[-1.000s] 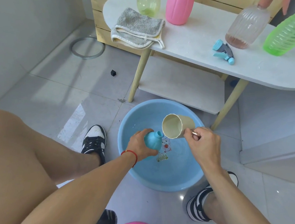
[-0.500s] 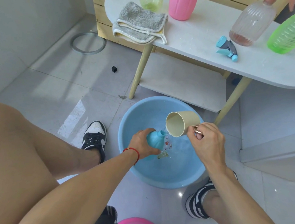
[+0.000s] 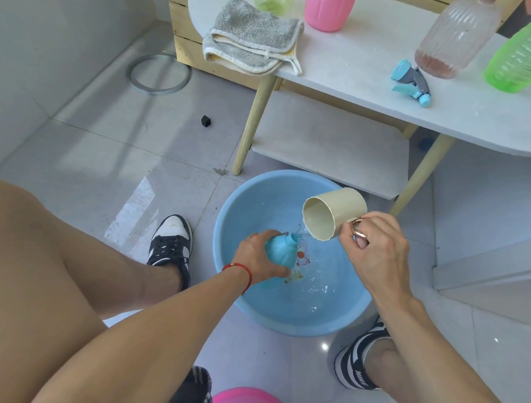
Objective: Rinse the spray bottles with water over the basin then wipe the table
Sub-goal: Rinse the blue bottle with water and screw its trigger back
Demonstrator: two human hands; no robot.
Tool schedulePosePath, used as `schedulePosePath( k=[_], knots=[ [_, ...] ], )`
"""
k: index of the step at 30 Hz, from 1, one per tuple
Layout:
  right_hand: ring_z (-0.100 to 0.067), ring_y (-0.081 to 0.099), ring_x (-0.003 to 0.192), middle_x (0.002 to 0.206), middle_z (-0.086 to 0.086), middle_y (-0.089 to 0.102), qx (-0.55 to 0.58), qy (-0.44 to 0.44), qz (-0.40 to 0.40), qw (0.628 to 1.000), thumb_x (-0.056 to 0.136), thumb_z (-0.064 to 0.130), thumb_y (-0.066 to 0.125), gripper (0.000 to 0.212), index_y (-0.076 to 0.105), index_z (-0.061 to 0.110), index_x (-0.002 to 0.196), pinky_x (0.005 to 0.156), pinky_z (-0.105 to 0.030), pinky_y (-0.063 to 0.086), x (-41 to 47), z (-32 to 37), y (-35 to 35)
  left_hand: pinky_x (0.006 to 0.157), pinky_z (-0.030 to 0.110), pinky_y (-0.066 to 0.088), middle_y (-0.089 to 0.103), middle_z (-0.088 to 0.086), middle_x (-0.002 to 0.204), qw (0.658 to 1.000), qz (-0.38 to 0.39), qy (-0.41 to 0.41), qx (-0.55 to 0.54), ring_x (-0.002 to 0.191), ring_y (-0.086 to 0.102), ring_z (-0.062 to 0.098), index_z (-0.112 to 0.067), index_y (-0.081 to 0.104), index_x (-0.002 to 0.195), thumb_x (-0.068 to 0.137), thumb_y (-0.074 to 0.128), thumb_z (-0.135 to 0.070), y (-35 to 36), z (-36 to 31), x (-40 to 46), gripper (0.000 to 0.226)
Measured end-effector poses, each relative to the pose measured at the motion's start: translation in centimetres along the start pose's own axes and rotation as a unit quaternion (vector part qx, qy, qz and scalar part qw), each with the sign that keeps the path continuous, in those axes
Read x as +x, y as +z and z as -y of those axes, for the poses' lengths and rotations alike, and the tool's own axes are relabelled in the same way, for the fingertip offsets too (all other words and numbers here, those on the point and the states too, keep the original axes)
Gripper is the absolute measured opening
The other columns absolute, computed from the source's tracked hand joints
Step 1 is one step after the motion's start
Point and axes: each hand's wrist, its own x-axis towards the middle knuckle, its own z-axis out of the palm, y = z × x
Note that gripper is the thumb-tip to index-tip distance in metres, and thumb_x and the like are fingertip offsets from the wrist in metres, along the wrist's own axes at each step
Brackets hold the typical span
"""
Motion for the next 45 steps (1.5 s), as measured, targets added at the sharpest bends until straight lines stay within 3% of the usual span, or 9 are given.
schedulePosePath(
  k=[3,11,18,29,34,39,42,45],
  knots=[
    [-0.031,0.062,0.086,0.065,-0.005,0.058,-0.01,-0.013,0.002,1.0,0.088,0.005,0.073,0.036,0.052,0.007,0.059,0.078,-0.017,0.037,0.0,-0.2,0.0,0.095,0.034,0.051,0.056,-0.002,0.124,1.0,0.003,0.0,0.004,0.115,0.054,0.02,-0.037,0.053,0.138,0.06,0.092,-0.04,0.0,0.0,0.0,0.087],
    [-0.032,0.063,0.092,0.066,-0.004,0.059,-0.022,-0.05,-0.026,0.998,0.092,0.01,0.069,0.03,0.059,0.005,0.064,0.084,-0.017,0.041,0.1,-0.3,0.0,0.093,0.033,0.051,0.058,-0.001,0.122,1.0,0.002,0.0,0.005,0.113,0.055,0.02,-0.038,0.055,0.136,0.06,0.093,-0.041,0.1,-0.1,-0.2,0.085],
    [-0.036,0.065,0.094,0.069,-0.006,0.059,-0.029,-0.09,-0.041,0.995,0.092,0.006,0.071,0.031,0.056,0.005,0.064,0.085,-0.028,0.051,0.1,-0.4,-0.1,0.094,0.034,0.051,0.057,-0.001,0.122,1.0,0.003,-0.004,0.008,0.114,0.055,0.021,-0.037,0.054,0.137,0.061,0.092,-0.042,0.0,-0.4,-0.2,0.084],
    [-0.036,0.064,0.097,0.071,-0.009,0.056,-0.044,-0.144,-0.04,0.988,0.095,0.006,0.069,0.034,0.054,0.005,0.064,0.091,-0.035,0.055,-0.1,-0.6,-0.1,0.094,0.034,0.051,0.056,0.0,0.12,1.0,0.003,-0.006,0.014,0.113,0.054,0.021,-0.036,0.054,0.137,0.062,0.092,-0.044,0.0,-0.8,-0.2,0.084],
    [-0.035,0.06,0.071,0.061,-0.007,0.045,-0.068,-0.232,-0.043,0.969,0.091,-0.003,0.071,0.034,0.055,0.005,0.063,0.089,-0.047,0.058,0.0,0.0,-0.1,0.095,0.036,0.052,0.056,0.0,0.12,1.0,0.005,-0.009,0.011,0.113,0.054,0.021,-0.036,0.054,0.137,0.062,0.091,-0.045,0.0,-0.9,-0.2,0.084],
    [-0.035,0.059,0.07,0.059,-0.005,0.041,-0.091,-0.243,-0.028,0.965,0.095,0.001,0.068,0.034,0.057,0.007,0.063,0.096,-0.046,0.056,-0.9,-1.0,0.9,0.093,0.035,0.052,0.055,-0.001,0.12,1.0,0.009,-0.009,0.01,0.113,0.054,0.02,-0.037,0.054,0.137,0.063,0.091,-0.044,0.0,-0.8,-0.2,0.084],
    [-0.035,0.062,0.081,0.063,-0.006,0.048,-0.062,-0.182,-0.019,0.981,0.096,0.003,0.069,0.035,0.057,0.006,0.063,0.095,-0.041,0.055,-1.4,-1.3,1.6,0.094,0.035,0.052,0.055,0.0,0.12,1.0,0.007,-0.014,0.01,0.113,0.054,0.021,-0.036,0.053,0.138,0.064,0.091,-0.044,0.0,-0.6,-0.2,0.083],
    [-0.032,0.06,0.093,0.07,-0.007,0.062,-0.04,0.009,0.043,0.998,0.097,0.015,0.07,0.038,0.057,0.008,0.062,0.083,-0.029,0.048,-1.9,-1.8,2.6,0.094,0.034,0.05,0.054,0.001,0.121,1.0,-0.009,-0.022,-0.004,0.114,0.053,0.02,-0.036,0.054,0.136,0.064,0.092,-0.043,0.0,-0.2,-0.2,0.082]
  ],
)
